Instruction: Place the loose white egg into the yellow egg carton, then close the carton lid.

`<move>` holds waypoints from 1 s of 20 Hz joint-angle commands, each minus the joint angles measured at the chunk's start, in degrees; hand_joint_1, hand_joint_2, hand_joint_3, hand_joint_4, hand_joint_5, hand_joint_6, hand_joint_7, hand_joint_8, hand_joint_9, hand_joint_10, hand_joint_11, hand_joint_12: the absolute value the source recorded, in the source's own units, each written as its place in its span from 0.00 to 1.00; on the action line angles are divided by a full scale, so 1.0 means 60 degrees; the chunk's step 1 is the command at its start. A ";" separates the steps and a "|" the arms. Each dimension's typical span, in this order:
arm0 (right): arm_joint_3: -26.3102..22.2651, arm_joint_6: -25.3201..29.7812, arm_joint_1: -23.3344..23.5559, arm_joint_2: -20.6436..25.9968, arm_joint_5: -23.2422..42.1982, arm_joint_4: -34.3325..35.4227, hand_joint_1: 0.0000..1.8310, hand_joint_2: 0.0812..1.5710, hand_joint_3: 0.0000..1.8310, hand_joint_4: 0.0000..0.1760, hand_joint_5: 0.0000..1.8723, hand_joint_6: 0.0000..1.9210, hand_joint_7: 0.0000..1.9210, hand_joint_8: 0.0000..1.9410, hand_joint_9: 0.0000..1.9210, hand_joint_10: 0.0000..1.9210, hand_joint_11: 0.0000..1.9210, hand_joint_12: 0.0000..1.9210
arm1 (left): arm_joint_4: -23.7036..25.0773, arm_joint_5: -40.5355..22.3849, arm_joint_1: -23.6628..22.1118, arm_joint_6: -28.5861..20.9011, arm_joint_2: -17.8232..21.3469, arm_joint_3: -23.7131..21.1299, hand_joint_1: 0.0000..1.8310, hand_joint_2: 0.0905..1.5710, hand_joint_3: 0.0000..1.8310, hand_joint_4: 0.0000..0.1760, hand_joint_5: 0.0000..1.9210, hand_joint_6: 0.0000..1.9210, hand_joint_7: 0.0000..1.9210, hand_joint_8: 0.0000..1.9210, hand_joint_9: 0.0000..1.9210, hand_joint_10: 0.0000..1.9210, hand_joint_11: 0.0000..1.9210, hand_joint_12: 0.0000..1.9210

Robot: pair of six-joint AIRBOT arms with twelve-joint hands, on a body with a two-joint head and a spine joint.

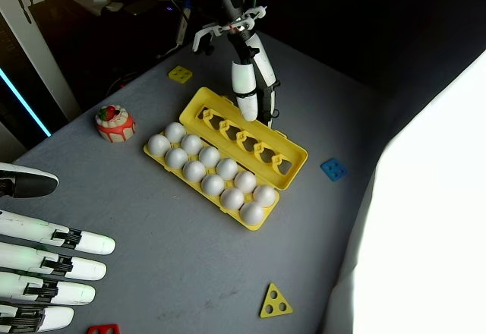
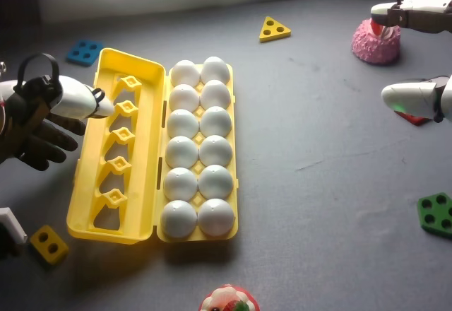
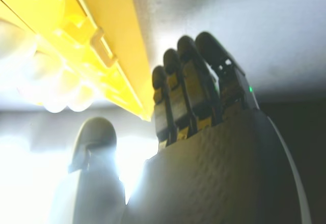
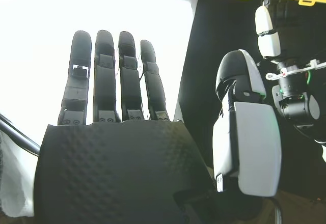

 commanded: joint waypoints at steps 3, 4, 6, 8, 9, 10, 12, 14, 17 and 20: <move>-0.0029 0.0050 0.0079 0.0037 0.1185 -0.0163 0.19 0.71 0.00 0.00 0.16 0.00 0.18 0.00 0.16 0.00 0.00 0.50 | 0.0361 0.0121 0.0040 -0.0288 -0.0013 -0.0073 0.13 0.83 0.00 0.09 0.24 0.01 0.26 0.01 0.24 0.02 0.00 0.67; -0.0029 0.0050 0.0077 0.0037 0.1193 -0.0163 0.19 0.71 0.00 0.00 0.17 0.00 0.19 0.00 0.17 0.00 0.00 0.50 | 0.0319 0.0170 0.0048 -0.0288 -0.0031 -0.0077 0.13 0.84 0.00 0.08 0.24 0.01 0.27 0.01 0.24 0.02 0.00 0.67; -0.0030 0.0050 0.0077 0.0037 0.1219 -0.0163 0.20 0.71 0.00 0.00 0.17 0.00 0.18 0.00 0.16 0.00 0.00 0.50 | 0.0259 0.0240 0.0047 -0.0288 -0.0062 -0.0087 0.14 0.83 0.00 0.08 0.26 0.01 0.28 0.02 0.25 0.02 0.00 0.67; -0.0030 0.0050 0.0076 0.0037 0.1264 -0.0163 0.20 0.71 0.00 0.00 0.17 0.00 0.18 0.00 0.15 0.00 0.00 0.49 | 0.0248 0.0312 0.0021 -0.0350 -0.0106 -0.0087 0.15 0.84 0.00 0.07 0.26 0.01 0.29 0.02 0.25 0.02 0.00 0.67; -0.0031 0.0050 0.0075 0.0036 0.1288 -0.0163 0.20 0.71 0.00 0.00 0.17 0.00 0.18 0.00 0.15 0.00 0.00 0.49 | 0.0249 0.0333 -0.0017 -0.0350 -0.0127 -0.0085 0.16 0.83 0.00 0.06 0.26 0.01 0.29 0.02 0.26 0.03 0.00 0.68; -0.0033 0.0050 0.0075 0.0034 0.1295 -0.0163 0.19 0.71 0.00 0.00 0.16 0.00 0.17 0.00 0.15 0.00 0.00 0.49 | 0.0249 0.0359 -0.0047 -0.0350 -0.0148 -0.0083 0.15 0.83 0.00 0.06 0.26 0.01 0.30 0.02 0.26 0.03 0.00 0.69; -0.0041 0.0050 0.0069 0.0026 0.1299 -0.0163 0.17 0.72 0.00 0.00 0.15 0.00 0.17 0.00 0.15 0.00 0.00 0.49 | 0.0250 0.0438 -0.0125 -0.0350 -0.0195 -0.0076 0.15 0.84 0.00 0.03 0.27 0.01 0.30 0.02 0.27 0.04 0.00 0.69; -0.0058 0.0050 0.0046 0.0016 0.1389 -0.0164 0.17 0.73 0.00 0.00 0.15 0.00 0.16 0.00 0.15 0.00 0.00 0.48 | 0.0307 0.0536 -0.0275 -0.0348 -0.0243 -0.0053 0.15 0.84 0.00 0.02 0.27 0.01 0.30 0.02 0.27 0.04 0.00 0.69; -0.0089 0.0049 0.0022 0.0014 0.1489 -0.0202 0.20 0.72 0.00 0.00 0.16 0.00 0.18 0.00 0.16 0.00 0.00 0.49 | 0.0424 0.0572 -0.0651 -0.0108 -0.0296 0.0012 0.14 0.83 0.00 0.03 0.28 0.02 0.30 0.02 0.26 0.04 0.00 0.71; -0.0105 0.0049 0.0006 0.0010 0.1495 -0.0248 0.18 0.72 0.00 0.00 0.15 0.00 0.18 0.00 0.17 0.00 0.00 0.50 | 0.0424 0.0574 -0.1165 0.0292 -0.0384 0.0122 0.15 0.83 0.00 0.03 0.28 0.02 0.30 0.02 0.26 0.04 0.00 0.71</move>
